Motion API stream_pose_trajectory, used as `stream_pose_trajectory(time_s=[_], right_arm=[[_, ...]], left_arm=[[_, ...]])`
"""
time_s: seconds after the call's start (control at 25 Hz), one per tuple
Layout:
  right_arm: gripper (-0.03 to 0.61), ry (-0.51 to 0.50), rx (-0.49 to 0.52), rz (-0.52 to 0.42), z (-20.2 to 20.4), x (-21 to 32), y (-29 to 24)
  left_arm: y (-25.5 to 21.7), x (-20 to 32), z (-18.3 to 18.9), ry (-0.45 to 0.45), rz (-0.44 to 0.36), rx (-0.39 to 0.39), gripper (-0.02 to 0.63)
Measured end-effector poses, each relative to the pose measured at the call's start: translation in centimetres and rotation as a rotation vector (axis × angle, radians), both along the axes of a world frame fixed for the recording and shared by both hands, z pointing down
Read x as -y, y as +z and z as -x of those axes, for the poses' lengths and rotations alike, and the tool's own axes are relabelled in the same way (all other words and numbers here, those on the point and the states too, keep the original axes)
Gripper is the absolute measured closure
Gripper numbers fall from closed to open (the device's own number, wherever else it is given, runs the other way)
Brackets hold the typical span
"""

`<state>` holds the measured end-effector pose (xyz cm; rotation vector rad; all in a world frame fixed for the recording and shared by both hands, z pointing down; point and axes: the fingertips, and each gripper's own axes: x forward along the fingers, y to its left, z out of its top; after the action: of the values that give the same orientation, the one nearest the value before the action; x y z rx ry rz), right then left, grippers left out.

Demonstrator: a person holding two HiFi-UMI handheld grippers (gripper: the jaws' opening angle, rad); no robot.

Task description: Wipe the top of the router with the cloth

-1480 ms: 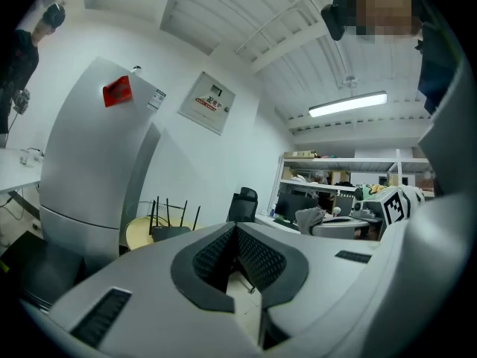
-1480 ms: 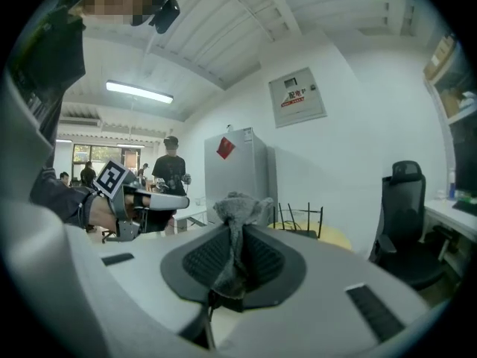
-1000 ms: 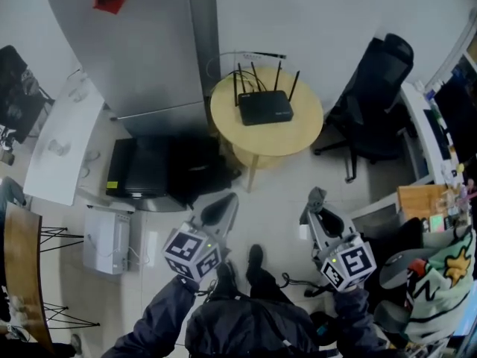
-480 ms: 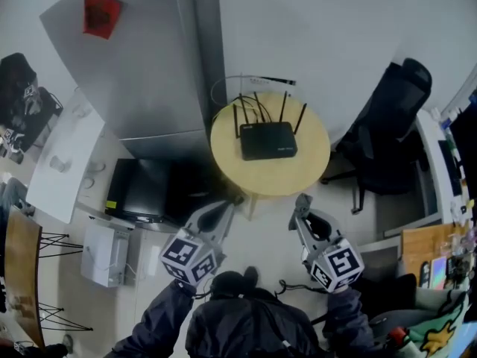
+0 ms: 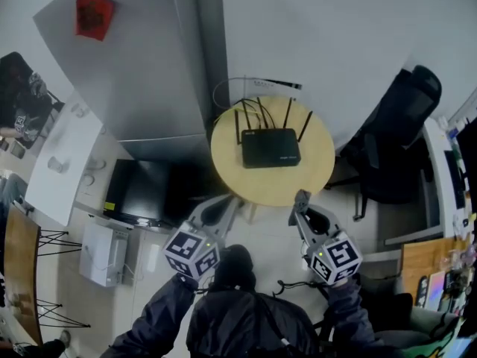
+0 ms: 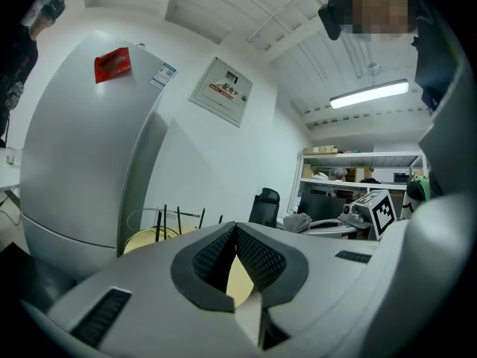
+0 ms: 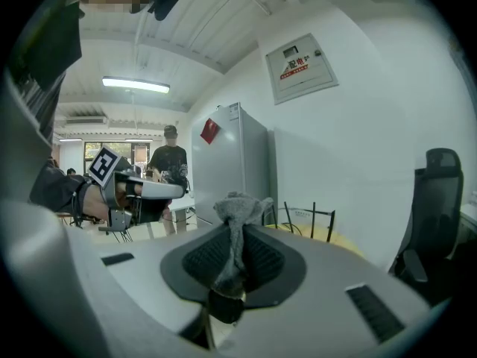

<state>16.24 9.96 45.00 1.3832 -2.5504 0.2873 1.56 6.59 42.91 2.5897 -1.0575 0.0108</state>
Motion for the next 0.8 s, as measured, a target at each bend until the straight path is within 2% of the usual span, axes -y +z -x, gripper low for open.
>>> stream_pose_trajectory(time_s=[0.28,0.48,0.8], right_arm=[[0.506,0.019,-0.012,0.023,-0.5,5.6,1.3],[0.506,0.044,-0.061,0.070,-0.8,10.7,2.8],[0.506,0.019,-0.251,0.113,-2.5,20.0,7.5]], left_arm=[[1.2,5.1,-1.3,0.044,0.017,0.007,0.612],[1.6,9.8,-1.7,0.086,0.040,-0.003,0.612],[3.4,16.2,-2.0,0.139,0.068,-0.002,0.612]])
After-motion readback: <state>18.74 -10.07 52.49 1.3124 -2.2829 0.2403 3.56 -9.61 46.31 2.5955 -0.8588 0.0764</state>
